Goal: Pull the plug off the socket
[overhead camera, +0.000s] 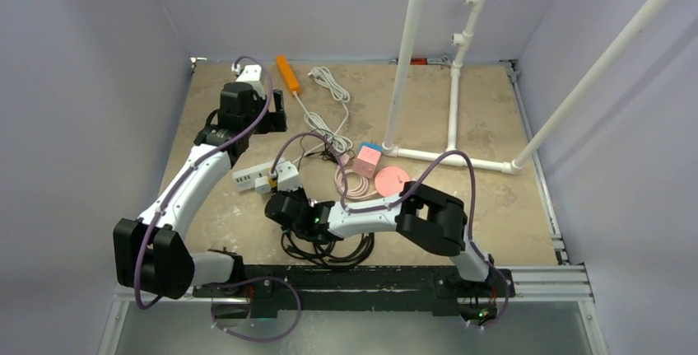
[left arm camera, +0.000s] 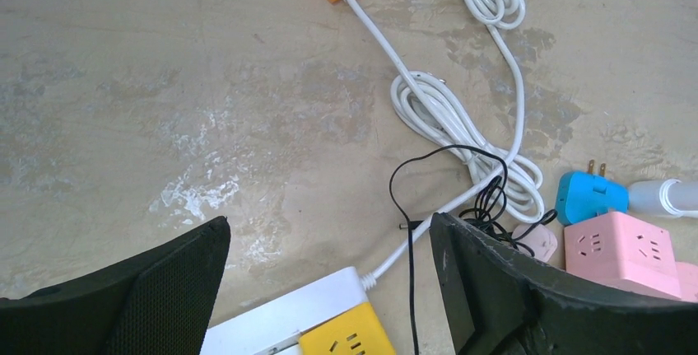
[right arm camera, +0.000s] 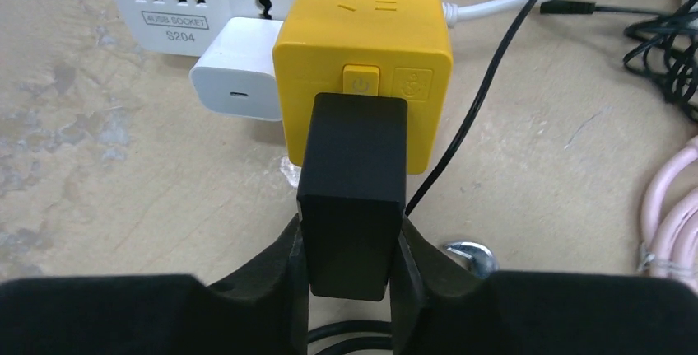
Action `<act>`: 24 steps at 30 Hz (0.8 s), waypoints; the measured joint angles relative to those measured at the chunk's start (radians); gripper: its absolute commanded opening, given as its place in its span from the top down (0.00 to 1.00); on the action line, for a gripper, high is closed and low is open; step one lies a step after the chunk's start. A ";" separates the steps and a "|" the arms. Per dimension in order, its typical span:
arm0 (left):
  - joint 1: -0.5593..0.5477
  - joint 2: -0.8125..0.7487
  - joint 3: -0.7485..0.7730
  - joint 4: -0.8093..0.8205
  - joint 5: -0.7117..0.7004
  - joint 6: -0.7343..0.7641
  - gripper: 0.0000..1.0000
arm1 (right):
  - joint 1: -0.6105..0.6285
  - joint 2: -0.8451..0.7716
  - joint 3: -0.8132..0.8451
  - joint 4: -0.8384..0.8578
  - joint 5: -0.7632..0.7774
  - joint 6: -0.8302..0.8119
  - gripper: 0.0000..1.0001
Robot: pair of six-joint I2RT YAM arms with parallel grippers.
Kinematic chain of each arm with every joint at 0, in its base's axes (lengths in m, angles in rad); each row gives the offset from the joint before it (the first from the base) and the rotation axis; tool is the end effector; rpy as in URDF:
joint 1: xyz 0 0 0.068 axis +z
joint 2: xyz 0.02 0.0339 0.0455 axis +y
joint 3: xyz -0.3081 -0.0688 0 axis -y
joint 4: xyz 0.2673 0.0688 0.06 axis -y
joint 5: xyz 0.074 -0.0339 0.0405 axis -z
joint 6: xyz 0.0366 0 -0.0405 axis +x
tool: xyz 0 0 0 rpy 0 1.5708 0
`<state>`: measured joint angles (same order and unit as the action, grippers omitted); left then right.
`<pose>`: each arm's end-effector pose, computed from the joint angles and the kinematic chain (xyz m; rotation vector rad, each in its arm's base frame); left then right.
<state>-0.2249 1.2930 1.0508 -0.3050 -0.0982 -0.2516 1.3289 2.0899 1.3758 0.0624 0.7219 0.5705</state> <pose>0.2968 -0.0642 0.3465 -0.0868 2.1185 -0.1798 0.1420 0.4746 0.1897 -0.3989 2.0250 0.3708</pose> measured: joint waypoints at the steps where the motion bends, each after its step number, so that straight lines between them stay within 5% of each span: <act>1: 0.000 -0.002 0.000 0.000 -0.002 0.000 0.10 | -0.005 -0.002 0.000 0.000 0.001 -0.014 0.86; 4: 0.000 -0.012 -0.001 0.000 -0.003 0.000 0.10 | -0.027 -0.029 -0.042 0.033 -0.019 -0.081 1.00; 15: 0.000 -0.027 -0.009 -0.005 0.069 0.001 0.09 | -0.182 -0.319 -0.400 0.256 -0.135 -0.459 1.00; 24: 0.000 -0.028 -0.097 -0.008 0.351 0.001 0.08 | -0.214 -0.451 -0.617 0.455 -0.174 -0.614 1.00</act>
<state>-0.2249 1.2648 0.9543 -0.3126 0.2523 -0.2504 1.1152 1.6386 0.7586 0.5171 0.5484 -0.0433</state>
